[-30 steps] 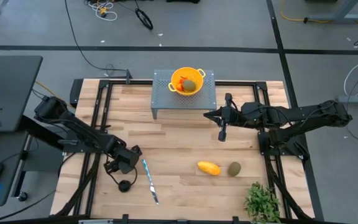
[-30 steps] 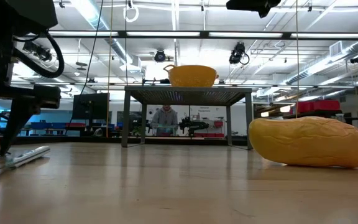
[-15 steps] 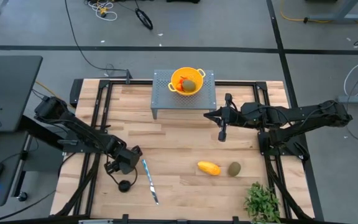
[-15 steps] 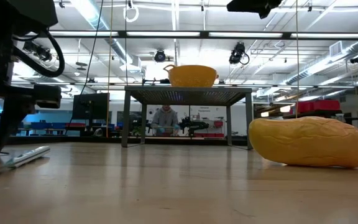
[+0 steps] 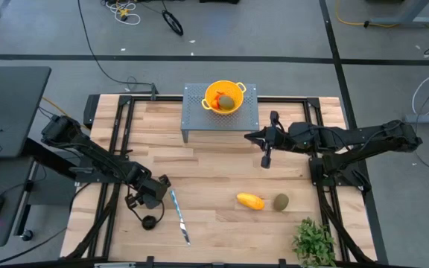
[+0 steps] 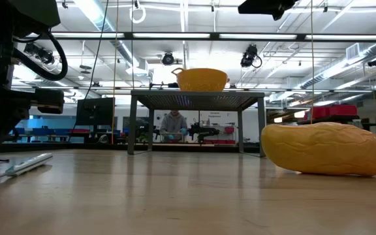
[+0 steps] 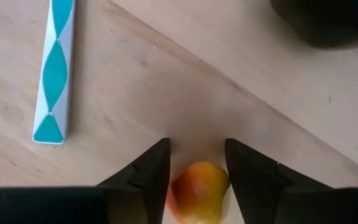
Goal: Pick & Place Fruit
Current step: Put the pear into the yellow colander bowl on the shelf
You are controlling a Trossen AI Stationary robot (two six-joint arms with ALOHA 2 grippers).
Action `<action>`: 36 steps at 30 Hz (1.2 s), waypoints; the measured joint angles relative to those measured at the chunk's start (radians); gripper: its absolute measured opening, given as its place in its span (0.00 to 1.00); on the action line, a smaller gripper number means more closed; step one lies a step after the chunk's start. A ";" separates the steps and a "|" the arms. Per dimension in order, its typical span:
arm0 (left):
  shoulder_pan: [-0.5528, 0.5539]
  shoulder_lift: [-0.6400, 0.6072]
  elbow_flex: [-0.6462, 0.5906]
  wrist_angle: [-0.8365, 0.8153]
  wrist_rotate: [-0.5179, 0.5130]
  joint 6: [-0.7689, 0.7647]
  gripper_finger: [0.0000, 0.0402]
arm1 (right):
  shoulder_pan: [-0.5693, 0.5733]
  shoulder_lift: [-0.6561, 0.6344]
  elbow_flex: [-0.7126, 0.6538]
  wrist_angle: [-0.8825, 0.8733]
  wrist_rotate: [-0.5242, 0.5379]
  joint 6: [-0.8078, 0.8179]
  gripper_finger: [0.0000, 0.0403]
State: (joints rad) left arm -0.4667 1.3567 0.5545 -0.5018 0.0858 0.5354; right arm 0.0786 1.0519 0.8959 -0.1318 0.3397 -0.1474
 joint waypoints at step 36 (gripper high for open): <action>0.001 -0.004 0.117 -0.223 -0.071 -0.073 0.70 | -0.008 0.000 0.000 0.000 -0.001 0.000 0.06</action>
State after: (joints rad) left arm -0.4659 1.3529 0.6716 -0.7247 0.0151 0.4622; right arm 0.0704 1.0519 0.8959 -0.1317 0.3386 -0.1474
